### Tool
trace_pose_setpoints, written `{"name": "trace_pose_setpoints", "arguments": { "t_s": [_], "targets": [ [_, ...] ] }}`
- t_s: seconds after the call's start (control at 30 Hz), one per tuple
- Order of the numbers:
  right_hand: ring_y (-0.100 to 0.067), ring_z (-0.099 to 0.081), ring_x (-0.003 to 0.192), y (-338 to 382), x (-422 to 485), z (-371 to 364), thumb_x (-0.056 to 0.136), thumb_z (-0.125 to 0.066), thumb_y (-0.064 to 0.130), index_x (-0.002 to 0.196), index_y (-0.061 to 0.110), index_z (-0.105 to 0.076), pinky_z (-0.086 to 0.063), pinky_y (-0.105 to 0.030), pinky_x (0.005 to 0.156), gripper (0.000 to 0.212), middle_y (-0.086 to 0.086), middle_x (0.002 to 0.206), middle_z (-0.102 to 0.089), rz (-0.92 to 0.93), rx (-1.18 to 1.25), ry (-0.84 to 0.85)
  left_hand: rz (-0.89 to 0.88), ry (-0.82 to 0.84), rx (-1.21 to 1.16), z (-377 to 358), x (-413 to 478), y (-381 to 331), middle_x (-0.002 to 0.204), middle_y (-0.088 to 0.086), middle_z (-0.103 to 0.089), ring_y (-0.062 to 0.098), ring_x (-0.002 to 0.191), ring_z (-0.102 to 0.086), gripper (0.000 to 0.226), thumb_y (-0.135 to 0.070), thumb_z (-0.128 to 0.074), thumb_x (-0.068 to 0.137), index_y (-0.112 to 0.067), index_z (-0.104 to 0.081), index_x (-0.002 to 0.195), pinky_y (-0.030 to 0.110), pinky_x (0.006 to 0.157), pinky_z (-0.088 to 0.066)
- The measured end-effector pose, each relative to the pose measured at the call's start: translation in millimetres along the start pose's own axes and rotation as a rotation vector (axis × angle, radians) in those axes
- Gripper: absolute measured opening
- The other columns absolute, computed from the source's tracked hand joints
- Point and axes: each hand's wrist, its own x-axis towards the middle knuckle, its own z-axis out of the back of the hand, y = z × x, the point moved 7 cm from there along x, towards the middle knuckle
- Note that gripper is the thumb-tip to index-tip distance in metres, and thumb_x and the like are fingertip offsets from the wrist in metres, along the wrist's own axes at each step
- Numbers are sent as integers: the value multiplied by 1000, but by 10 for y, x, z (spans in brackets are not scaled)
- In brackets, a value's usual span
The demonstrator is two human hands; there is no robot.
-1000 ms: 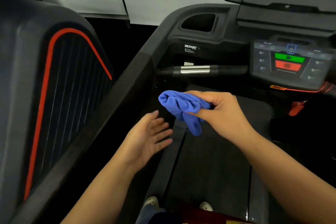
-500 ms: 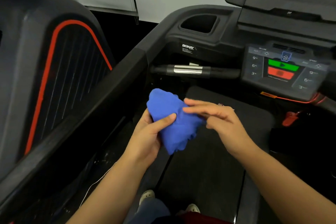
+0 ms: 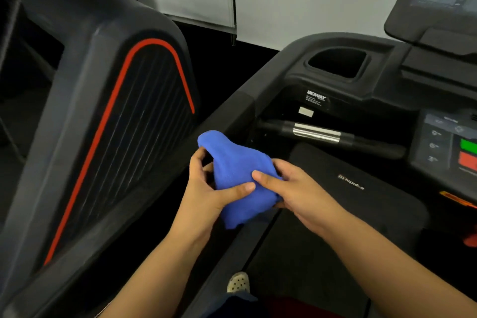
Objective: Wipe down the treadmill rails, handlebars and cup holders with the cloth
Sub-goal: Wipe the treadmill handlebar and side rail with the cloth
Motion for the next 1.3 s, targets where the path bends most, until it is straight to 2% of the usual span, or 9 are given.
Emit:
{"name": "trace_pose_setpoints", "arguments": {
  "t_s": [0.13, 0.3, 0.53, 0.63, 0.77, 0.9, 1.0, 1.1, 1.3],
  "targets": [
    [-21, -65, 92, 273, 260, -121, 86, -62, 5, 98, 15, -57, -52, -38, 81, 16, -6, 96, -66, 148, -51, -39, 112, -17, -304, 132, 129, -32, 110, 1, -70, 25, 99, -68, 107, 8, -75, 57, -45, -29, 138, 43, 74, -58],
    [-5, -63, 79, 458, 601, -431, 82, -58, -6, 96, 13, -56, -48, -19, 65, 24, 5, 82, -65, 133, -34, 92, 69, -49, -363, 398, 249, -196, 110, -8, -70, 19, 102, -67, 97, 8, -67, 62, -41, -33, 139, 37, 75, -58],
    [-7, -61, 106, 593, 943, -797, 83, -54, -10, 119, 31, -53, -51, -27, 87, 55, 5, 118, -62, 172, -71, 208, 40, -13, -276, 822, 373, -350, 119, -4, -67, 19, 108, -65, 62, 0, -62, 71, -28, -57, 126, 38, 86, -55],
    [-7, -52, 122, 642, 995, -915, 77, -55, -1, 136, 34, -43, -45, -32, 99, 69, 11, 133, -54, 226, -177, 350, 17, -45, -103, 958, 357, -340, 126, -5, -62, 17, 111, -63, 73, -2, -75, 68, -32, -52, 130, 39, 90, -54],
    [-4, -48, 125, 665, 1063, -1007, 77, -55, -1, 135, 40, -41, -43, -33, 102, 72, 14, 136, -50, 242, -344, 420, -3, -88, 202, 1087, 313, -256, 142, -6, -44, 12, 116, -59, 90, -17, -82, 67, -49, -35, 137, 35, 93, -52],
    [2, -46, 123, 612, 1107, -1062, 78, -55, -12, 133, 40, -37, -42, -26, 103, 78, 13, 137, -48, 261, -550, 402, 59, -154, 645, 1182, 282, -290, 131, -19, -37, 4, 111, -52, 99, -35, -83, 63, -39, -25, 143, 24, 90, -48],
    [-4, -49, 123, 564, 1096, -1062, 79, -58, -8, 142, 35, -31, -43, -26, 102, 81, 9, 138, -48, 248, -569, 383, 44, -147, 848, 1177, 262, -428, 119, -24, -39, 4, 104, -53, 93, -57, -74, 58, -40, -33, 139, 26, 87, -49],
    [0, -39, 129, 604, 1067, -1035, 80, -62, 0, 144, 37, -30, -36, -16, 103, 80, 8, 144, -40, 317, -669, 317, 82, -119, 1056, 1209, 281, -445, 132, -23, -39, 2, 112, -50, 99, -79, -54, 47, -42, -35, 137, 29, 90, -47],
    [-6, -11, 143, 591, 958, -971, 87, -63, 30, 136, 37, -46, -27, -23, 107, 53, 16, 157, -4, 384, -1013, 196, 168, -148, 1170, 1270, 249, -430, 133, -20, -40, 5, 111, -50, 112, -88, -38, 35, -43, -33, 138, 31, 88, -47]
  ]
}}
